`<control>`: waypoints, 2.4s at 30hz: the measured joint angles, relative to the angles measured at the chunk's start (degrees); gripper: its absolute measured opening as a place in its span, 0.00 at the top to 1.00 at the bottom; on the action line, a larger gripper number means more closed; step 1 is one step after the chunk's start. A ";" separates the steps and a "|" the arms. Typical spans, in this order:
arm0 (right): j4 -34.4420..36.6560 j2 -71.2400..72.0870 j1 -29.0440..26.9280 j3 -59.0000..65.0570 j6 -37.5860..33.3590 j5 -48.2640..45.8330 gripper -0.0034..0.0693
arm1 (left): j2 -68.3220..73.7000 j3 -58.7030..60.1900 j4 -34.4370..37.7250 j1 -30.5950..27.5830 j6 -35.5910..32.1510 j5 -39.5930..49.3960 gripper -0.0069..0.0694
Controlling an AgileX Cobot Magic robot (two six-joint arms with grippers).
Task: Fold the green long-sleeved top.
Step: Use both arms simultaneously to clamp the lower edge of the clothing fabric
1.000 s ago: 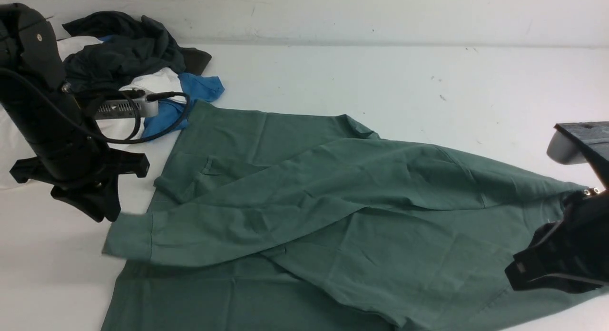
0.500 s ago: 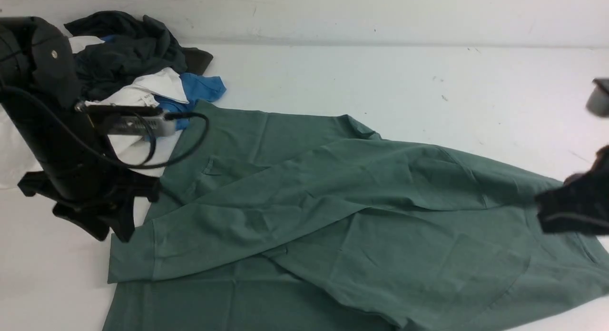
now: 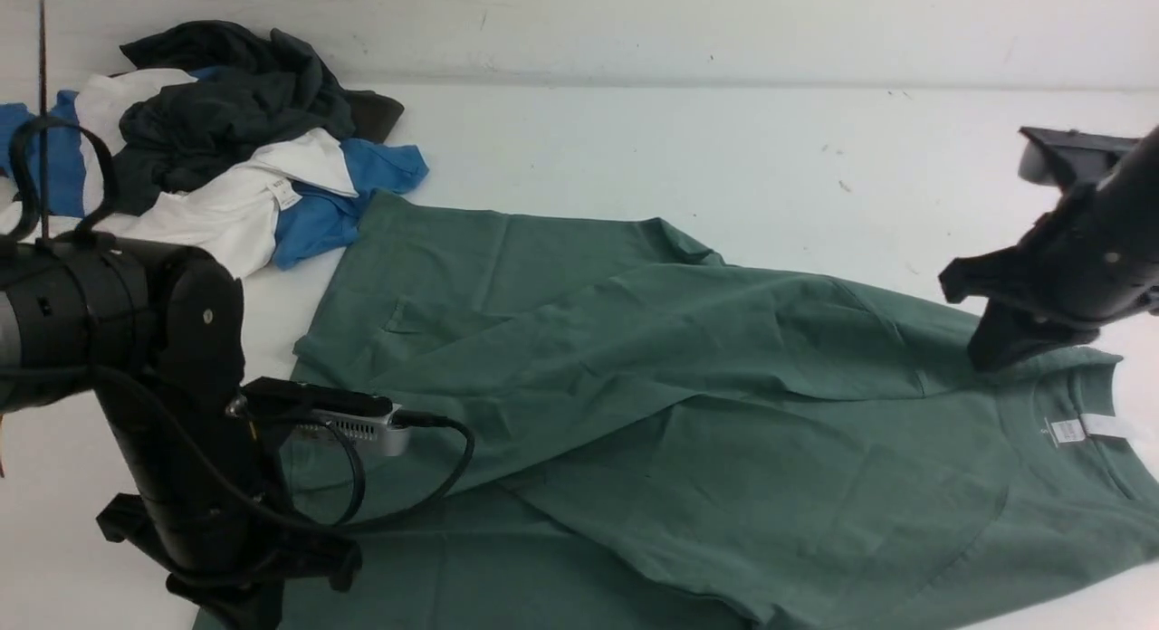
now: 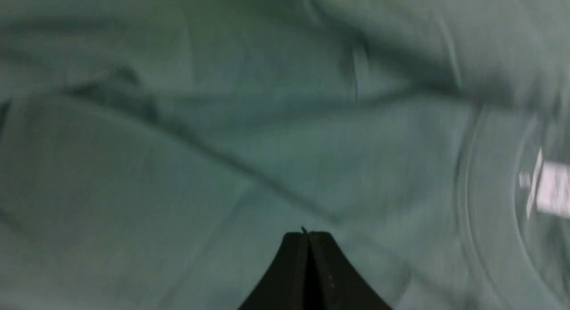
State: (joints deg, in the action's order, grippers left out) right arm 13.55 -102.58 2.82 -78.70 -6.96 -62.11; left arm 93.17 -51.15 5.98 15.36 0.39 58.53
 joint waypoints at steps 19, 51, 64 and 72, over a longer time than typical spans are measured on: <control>-3.00 -24.66 -1.16 -21.46 4.45 5.27 0.97 | 0.00 0.36 -0.05 0.00 0.31 -1.28 0.91; 5.33 36.24 2.97 14.84 2.07 -9.85 0.97 | -11.77 14.56 -9.55 0.00 15.77 -9.22 0.54; 5.46 41.18 4.65 17.49 1.90 -10.01 0.97 | -2.32 12.87 -7.97 0.00 16.67 -8.99 0.43; 5.46 41.24 4.65 17.49 -0.45 -10.01 0.97 | -3.35 13.01 -5.35 0.11 16.32 -9.64 0.84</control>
State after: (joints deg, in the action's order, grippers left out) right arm 19.00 -61.35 7.47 -61.21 -7.41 -72.12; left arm 89.82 -38.14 0.63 15.48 16.71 48.89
